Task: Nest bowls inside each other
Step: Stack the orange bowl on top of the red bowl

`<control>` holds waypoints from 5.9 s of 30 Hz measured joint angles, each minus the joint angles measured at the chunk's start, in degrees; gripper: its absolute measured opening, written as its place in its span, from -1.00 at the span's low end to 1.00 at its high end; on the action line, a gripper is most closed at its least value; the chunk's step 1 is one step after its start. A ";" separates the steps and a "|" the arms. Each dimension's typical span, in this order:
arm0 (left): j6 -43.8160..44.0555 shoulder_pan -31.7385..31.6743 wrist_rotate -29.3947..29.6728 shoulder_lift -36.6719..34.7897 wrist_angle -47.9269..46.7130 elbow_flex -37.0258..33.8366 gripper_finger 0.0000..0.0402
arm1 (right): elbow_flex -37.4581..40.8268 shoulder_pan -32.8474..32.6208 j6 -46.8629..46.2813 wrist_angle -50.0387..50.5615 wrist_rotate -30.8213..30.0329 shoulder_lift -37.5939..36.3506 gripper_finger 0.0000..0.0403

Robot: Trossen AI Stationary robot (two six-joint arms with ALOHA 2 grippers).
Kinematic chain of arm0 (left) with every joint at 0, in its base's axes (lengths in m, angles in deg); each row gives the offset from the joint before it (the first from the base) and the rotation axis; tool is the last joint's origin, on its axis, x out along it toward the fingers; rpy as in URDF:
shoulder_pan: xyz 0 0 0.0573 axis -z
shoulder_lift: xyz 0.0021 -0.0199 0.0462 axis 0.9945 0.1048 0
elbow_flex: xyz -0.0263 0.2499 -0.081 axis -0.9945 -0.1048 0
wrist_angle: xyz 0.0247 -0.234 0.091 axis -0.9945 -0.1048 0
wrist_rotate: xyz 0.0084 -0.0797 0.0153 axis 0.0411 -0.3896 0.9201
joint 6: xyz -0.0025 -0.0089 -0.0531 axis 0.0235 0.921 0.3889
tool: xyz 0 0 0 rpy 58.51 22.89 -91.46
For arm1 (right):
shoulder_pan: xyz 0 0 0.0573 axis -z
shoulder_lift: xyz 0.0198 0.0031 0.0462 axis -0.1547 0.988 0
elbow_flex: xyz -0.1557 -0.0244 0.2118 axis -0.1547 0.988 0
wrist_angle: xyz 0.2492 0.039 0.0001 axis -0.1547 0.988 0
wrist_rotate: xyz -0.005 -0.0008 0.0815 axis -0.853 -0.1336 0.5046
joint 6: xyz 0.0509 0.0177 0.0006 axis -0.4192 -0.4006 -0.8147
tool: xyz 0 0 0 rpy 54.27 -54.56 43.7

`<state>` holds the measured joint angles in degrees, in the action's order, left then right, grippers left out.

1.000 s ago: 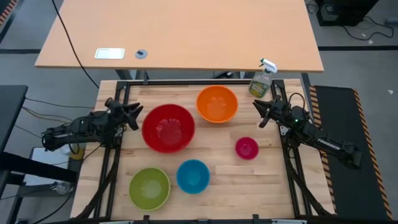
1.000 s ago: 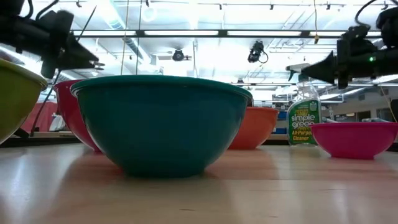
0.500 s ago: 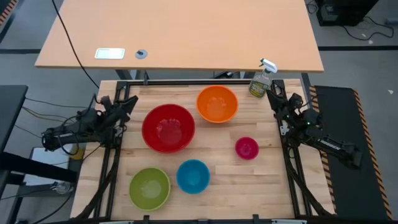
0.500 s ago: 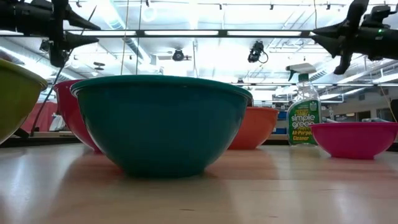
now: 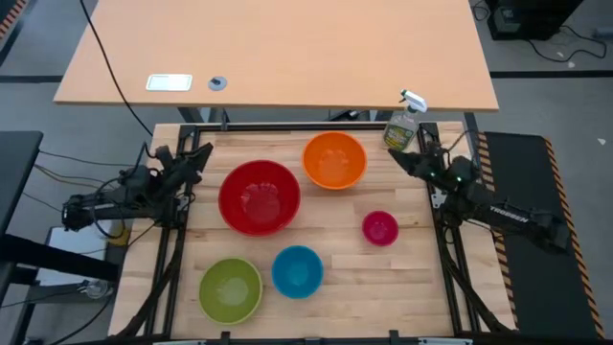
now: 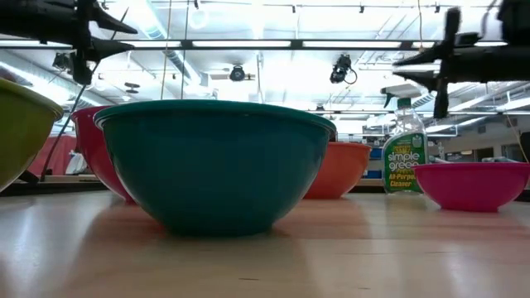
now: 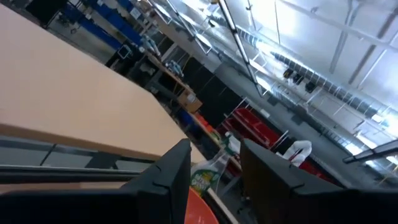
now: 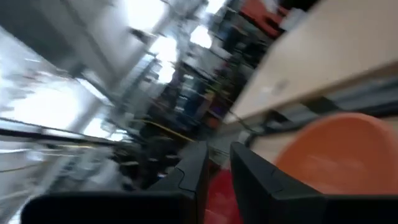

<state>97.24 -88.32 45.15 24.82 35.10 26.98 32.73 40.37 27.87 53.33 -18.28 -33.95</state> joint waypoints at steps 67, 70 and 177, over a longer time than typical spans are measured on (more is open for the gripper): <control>4.00 -2.25 -2.14 29.81 -25.89 24.48 -0.30 | -35.60 2.16 21.23 36.19 -2.28 62.91 -0.92; 4.00 -2.25 -2.14 29.81 -25.88 24.48 -0.30 | -35.61 3.14 19.46 36.26 -2.19 61.84 -0.87; 15.57 0.70 -23.06 53.34 -64.49 41.53 -0.30 | -89.42 -18.80 29.52 42.88 5.89 98.71 -0.71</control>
<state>112.81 -87.62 22.09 78.16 -29.40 68.51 -56.69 21.57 57.39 96.21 -12.39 64.76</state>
